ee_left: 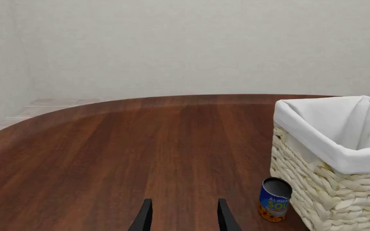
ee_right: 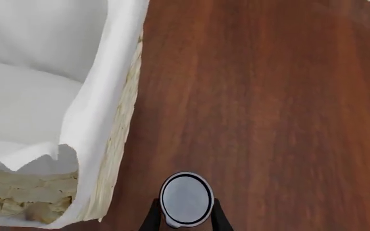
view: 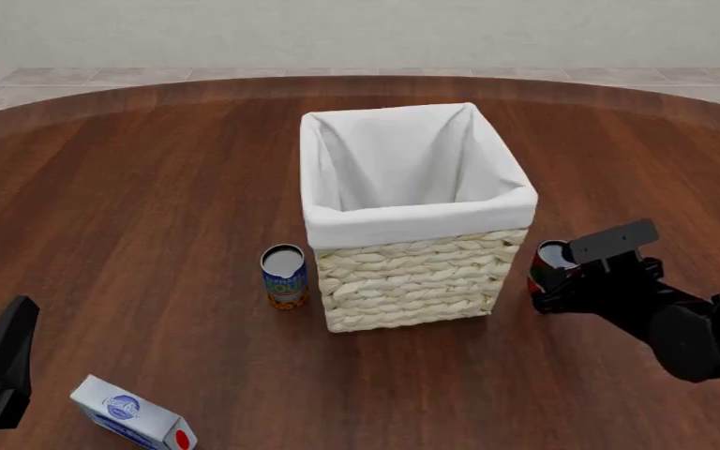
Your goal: Pick up the tomato sauce, and put it in the basket.
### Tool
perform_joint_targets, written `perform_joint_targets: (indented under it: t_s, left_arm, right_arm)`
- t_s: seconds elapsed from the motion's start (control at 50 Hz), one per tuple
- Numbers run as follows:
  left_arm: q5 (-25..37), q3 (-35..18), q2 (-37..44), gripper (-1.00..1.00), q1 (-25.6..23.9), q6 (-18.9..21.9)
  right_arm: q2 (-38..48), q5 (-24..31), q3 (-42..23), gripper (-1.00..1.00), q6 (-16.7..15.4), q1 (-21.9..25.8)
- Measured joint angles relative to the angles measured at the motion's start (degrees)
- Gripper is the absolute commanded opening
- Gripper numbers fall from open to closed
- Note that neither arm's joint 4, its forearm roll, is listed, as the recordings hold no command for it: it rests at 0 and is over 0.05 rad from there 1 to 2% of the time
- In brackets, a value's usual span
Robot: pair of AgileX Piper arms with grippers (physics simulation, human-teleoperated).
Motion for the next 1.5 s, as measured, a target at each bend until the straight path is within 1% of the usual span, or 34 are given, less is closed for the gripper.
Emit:
perform_joint_targets:
  t_s: [0.4,0.66,0.86,1.0,1.18,1.36,1.5]
  left_arm:
    - [0.0,0.0,0.0,1.0,0.0,0.0]
    - [0.0,0.0,0.0,1.0,0.0,0.0]
    - [0.0,0.0,0.0,1.0,0.0,0.0]
    - [0.0,0.0,0.0,1.0,0.0,0.0]
    - [0.0,0.0,0.0,1.0,0.0,0.0]
    - [0.0,0.0,0.0,1.0,0.0,0.0]
    - [0.0,0.0,0.0,1.0,0.0,0.0]
  right_arm:
    - [-7.81,4.63,0.39,-1.0,-1.59,-2.57]
    - [-17.02,10.69,0.79,-1.0,-2.75,-3.17]
    - [-23.38,16.52,-0.77,-1.0,-4.09,-2.73]
    - [-26.99,20.8,-2.67,-1.0,-5.17,-2.17]
    - [-30.03,26.1,-6.4,-1.0,-5.79,-1.2]
    - [-31.74,30.88,-11.42,-1.0,-5.94,0.03]
    - [-31.1,33.88,-16.41,-1.0,-6.1,1.62]
